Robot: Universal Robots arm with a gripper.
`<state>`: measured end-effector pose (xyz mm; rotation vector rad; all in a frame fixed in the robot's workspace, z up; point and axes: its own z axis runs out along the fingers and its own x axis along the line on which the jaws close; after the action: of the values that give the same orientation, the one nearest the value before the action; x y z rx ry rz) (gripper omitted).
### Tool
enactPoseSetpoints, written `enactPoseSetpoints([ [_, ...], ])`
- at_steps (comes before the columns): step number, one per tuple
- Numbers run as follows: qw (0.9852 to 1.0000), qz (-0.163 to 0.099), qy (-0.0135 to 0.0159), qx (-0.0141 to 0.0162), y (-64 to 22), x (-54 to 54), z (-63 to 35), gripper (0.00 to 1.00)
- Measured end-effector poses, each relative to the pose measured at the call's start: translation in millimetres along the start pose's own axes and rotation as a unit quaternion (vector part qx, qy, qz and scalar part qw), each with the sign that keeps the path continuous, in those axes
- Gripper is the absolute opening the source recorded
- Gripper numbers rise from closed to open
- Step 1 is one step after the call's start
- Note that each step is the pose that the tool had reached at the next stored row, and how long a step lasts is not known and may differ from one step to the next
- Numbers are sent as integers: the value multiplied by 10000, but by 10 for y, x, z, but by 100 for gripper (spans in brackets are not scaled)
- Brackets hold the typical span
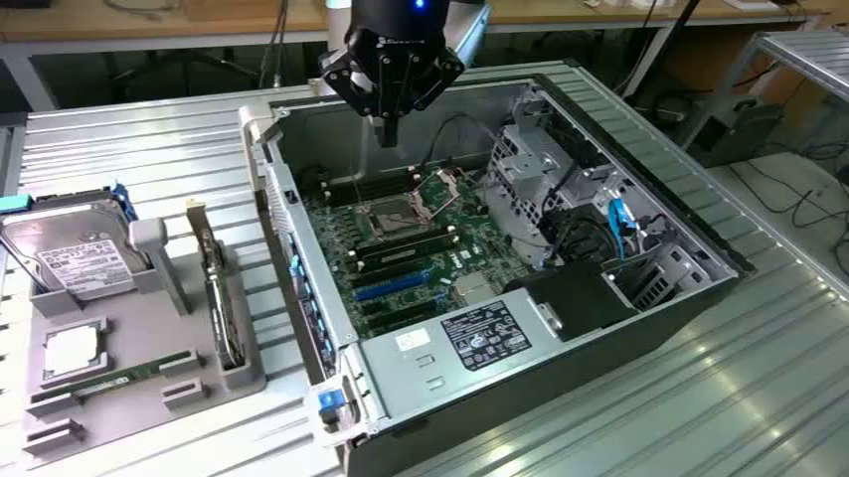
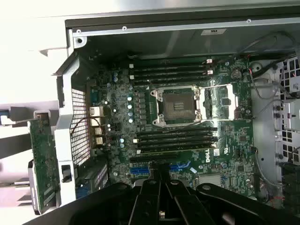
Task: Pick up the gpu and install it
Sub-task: 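Reach for the gpu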
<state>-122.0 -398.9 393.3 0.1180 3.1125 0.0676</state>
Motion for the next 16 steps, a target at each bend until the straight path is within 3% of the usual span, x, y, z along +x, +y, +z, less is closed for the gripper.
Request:
enactPoseSetpoints([
  [11,10000,1,0,0,0,4,0,11],
  [16,10000,1,0,0,-31,153,-5,11],
])
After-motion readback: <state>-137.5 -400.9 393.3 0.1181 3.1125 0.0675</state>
